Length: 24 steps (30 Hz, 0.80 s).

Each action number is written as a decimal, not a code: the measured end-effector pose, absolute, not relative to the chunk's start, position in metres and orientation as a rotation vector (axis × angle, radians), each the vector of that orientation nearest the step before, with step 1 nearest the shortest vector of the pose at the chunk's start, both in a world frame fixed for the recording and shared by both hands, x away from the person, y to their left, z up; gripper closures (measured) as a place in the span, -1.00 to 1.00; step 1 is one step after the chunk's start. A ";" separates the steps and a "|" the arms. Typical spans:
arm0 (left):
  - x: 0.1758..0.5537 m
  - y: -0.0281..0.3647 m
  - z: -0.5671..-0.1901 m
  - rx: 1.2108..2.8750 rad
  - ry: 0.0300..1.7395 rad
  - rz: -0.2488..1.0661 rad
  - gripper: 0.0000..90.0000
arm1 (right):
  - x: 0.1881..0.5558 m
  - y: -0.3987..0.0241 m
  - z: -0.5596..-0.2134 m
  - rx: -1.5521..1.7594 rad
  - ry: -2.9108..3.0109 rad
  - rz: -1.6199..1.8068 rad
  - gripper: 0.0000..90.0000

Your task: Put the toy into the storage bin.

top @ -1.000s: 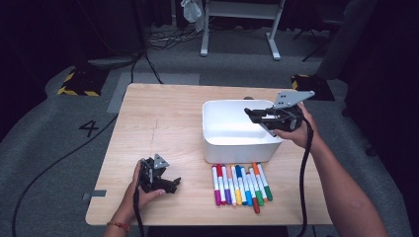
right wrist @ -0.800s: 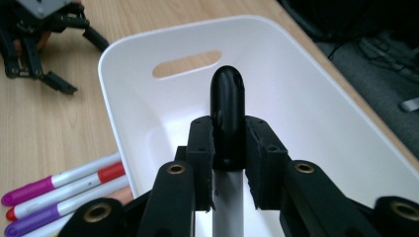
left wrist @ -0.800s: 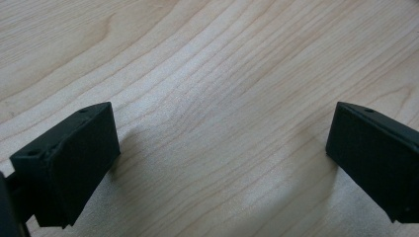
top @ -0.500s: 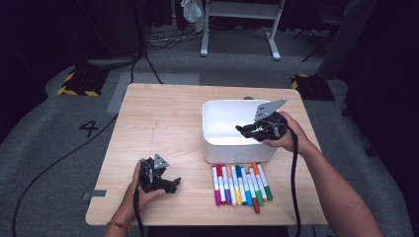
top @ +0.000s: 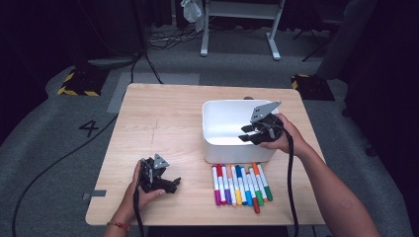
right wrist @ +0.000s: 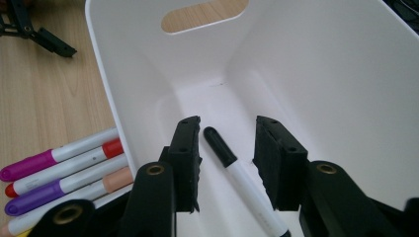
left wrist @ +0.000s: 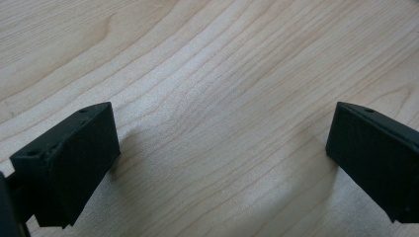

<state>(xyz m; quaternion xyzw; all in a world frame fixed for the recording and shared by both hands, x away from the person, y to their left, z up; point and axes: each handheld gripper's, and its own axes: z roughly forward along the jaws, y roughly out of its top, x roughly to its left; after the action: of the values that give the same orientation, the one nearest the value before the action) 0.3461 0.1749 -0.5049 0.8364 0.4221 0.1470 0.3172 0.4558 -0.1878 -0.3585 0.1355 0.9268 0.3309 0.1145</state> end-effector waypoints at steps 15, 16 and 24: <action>0.346 0.175 -0.505 2.198 1.113 0.388 -1.00 | 0.443 -0.216 -0.346 0.480 2.568 1.138 0.21; 0.346 0.175 -0.505 2.200 1.112 0.387 -1.00 | 0.441 -0.220 -0.345 0.491 2.549 1.144 0.17; 0.346 0.175 -0.505 2.201 1.111 0.388 -1.00 | 0.415 -0.256 -0.335 0.541 2.424 1.198 0.11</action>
<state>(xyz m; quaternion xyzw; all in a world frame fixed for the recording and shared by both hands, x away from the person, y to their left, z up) 0.3461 0.1749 -0.5049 0.8363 0.4222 0.1475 0.3172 0.4155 -0.2564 -0.3352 0.1924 0.8630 0.4264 0.1908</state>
